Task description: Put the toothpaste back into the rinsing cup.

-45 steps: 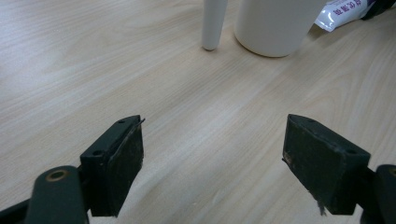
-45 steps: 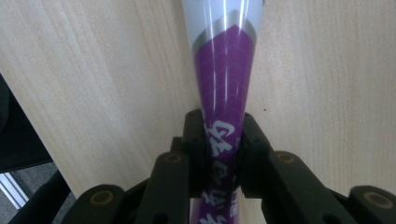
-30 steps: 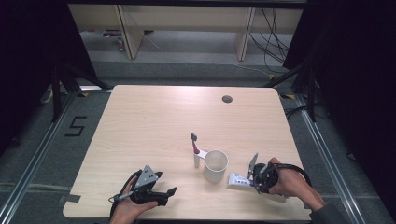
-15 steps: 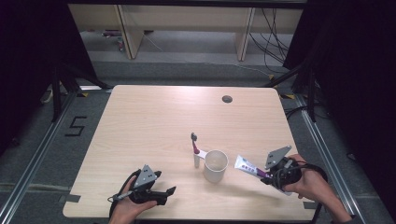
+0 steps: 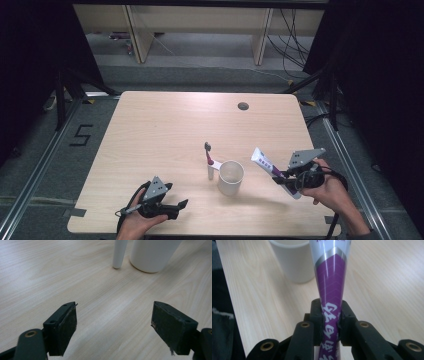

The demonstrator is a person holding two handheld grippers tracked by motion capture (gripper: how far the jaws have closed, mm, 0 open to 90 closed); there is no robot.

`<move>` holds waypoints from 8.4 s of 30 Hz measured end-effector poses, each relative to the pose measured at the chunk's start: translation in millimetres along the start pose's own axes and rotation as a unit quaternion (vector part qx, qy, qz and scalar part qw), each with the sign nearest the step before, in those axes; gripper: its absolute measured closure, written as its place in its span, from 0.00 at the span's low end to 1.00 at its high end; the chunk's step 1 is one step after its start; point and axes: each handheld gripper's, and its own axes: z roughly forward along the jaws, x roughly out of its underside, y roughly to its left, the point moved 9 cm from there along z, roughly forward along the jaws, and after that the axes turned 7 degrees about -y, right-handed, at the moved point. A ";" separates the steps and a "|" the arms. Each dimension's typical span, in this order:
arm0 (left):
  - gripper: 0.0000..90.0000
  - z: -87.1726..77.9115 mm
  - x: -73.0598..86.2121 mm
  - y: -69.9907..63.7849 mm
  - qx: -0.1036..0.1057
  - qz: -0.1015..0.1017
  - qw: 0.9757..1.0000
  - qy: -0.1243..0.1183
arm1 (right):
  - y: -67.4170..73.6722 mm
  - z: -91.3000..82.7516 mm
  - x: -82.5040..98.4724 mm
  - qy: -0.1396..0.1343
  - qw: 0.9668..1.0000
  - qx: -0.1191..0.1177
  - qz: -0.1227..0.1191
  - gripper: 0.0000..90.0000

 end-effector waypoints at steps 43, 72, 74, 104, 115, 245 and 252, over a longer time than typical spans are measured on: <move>0.22 -0.3 -1.8 0.2 0.004 0.002 1.000 -0.004 | 34.6 59.8 -129.1 -0.240 0.967 -0.069 0.053 0.86; 0.22 -1.0 -3.0 -2.3 0.005 0.006 1.000 -0.003 | 42.8 105.7 -90.3 -0.175 0.982 -0.059 0.040 0.85; 0.22 -1.1 -2.8 -2.5 0.007 0.006 1.000 -0.004 | 45.4 104.9 -89.1 -0.168 0.983 -0.064 0.048 0.85; 0.22 -1.9 -3.8 -3.1 0.006 0.010 1.000 -0.003 | 48.8 95.4 -76.7 -0.121 0.992 -0.037 0.009 0.82; 0.22 -1.6 -3.6 -3.3 0.007 0.011 1.000 -0.003 | 49.3 95.1 -75.0 -0.118 0.992 -0.033 0.025 0.75; 0.20 -2.4 2.3 -0.9 -0.003 0.012 1.000 -0.001 | 10.7 11.1 66.1 -0.122 0.975 0.095 0.160 0.19; 0.20 -2.2 2.9 -1.2 -0.001 0.014 1.000 0.001 | 18.6 10.8 70.5 -0.114 0.974 0.089 0.174 0.18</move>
